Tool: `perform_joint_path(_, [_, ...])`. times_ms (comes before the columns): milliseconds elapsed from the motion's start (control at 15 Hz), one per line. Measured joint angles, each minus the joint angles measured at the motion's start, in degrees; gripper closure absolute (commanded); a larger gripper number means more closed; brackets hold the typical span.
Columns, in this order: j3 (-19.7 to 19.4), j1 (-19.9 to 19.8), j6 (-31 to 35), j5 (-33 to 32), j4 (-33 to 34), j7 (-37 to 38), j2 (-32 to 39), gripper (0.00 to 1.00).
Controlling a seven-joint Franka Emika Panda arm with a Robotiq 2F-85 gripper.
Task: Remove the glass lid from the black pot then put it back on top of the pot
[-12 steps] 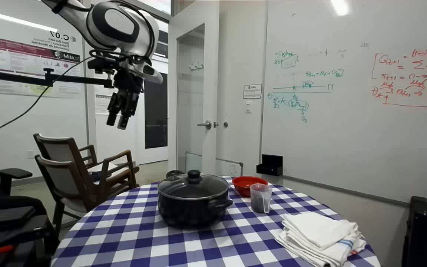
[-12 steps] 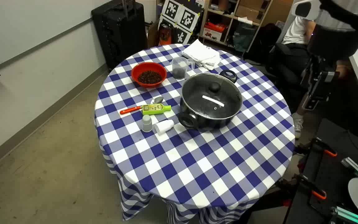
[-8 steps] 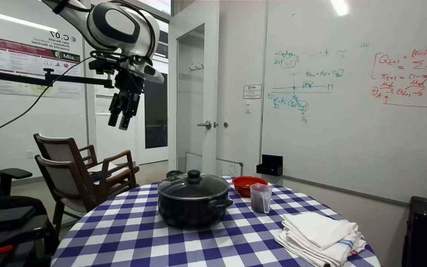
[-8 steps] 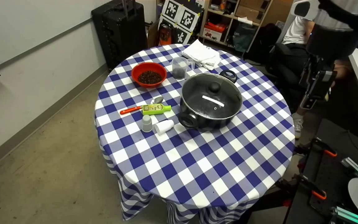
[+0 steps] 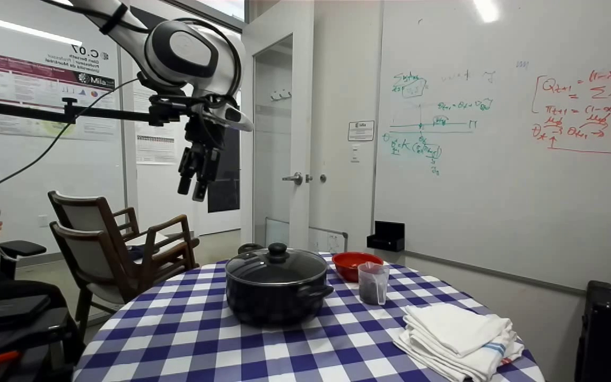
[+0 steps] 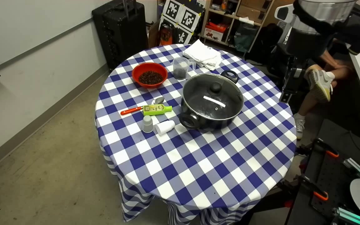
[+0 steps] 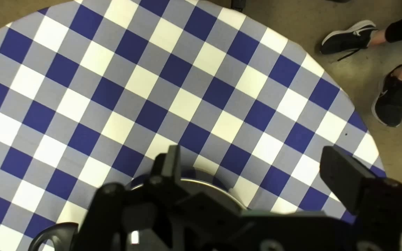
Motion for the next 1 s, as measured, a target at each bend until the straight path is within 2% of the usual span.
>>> perform_joint_path(400, [-0.5, -1.3, 5.8, -2.2, 5.9, 4.9, 8.0, 0.00])
perform_joint_path(800, [-1.0, -1.4, 9.1, -7.2, 15.3, 9.8, 18.0, 0.00])
perform_joint_path(1000, [-1.2, -1.4, 10.3, -7.6, 20.2, 10.0, 22.9, 0.00])
